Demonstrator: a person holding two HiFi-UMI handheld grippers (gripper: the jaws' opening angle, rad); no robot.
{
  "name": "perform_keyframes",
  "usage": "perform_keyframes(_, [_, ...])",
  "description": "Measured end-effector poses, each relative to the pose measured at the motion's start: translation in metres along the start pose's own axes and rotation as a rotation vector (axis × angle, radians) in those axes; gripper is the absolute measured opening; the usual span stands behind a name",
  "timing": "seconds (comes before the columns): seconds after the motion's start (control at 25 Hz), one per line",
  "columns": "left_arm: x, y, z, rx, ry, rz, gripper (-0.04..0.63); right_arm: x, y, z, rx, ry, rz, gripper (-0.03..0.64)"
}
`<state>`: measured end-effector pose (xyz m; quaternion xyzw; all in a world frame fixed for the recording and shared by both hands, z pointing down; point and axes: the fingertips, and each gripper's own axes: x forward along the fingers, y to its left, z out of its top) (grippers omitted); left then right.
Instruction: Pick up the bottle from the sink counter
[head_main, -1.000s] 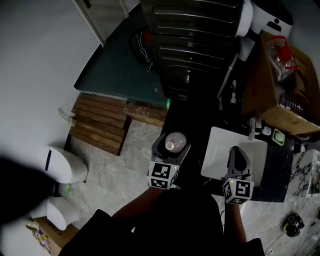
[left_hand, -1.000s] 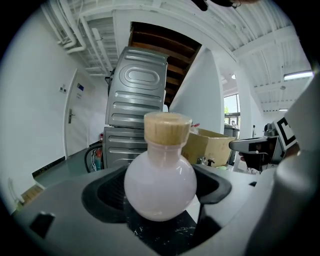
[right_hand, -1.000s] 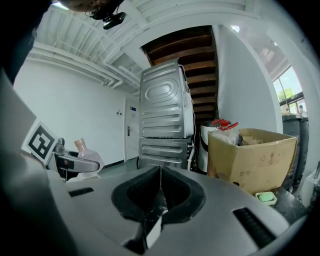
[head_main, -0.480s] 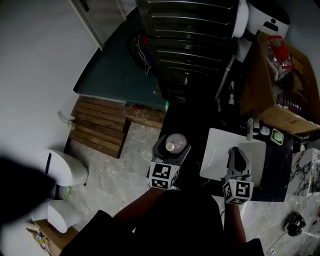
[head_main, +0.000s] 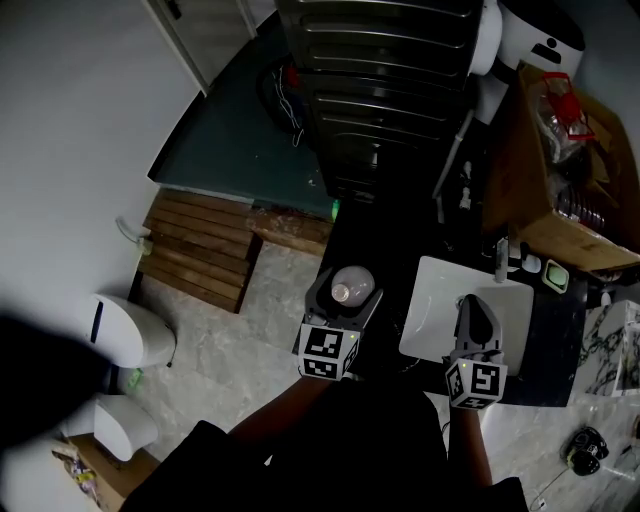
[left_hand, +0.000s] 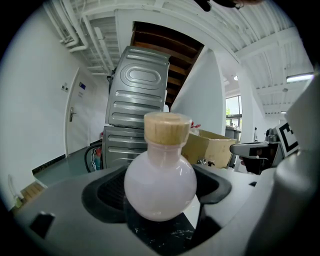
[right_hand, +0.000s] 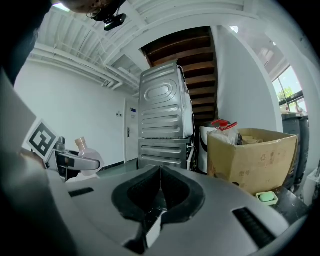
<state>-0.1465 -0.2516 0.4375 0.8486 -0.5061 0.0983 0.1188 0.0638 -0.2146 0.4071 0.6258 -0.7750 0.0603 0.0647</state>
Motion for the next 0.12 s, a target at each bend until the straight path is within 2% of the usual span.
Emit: perform_keyframes(0.12, [0.0017, 0.0003, 0.0017, 0.007, 0.000, 0.001, 0.380, 0.0026, -0.0018, -0.0012, 0.007, 0.000, 0.000, 0.038])
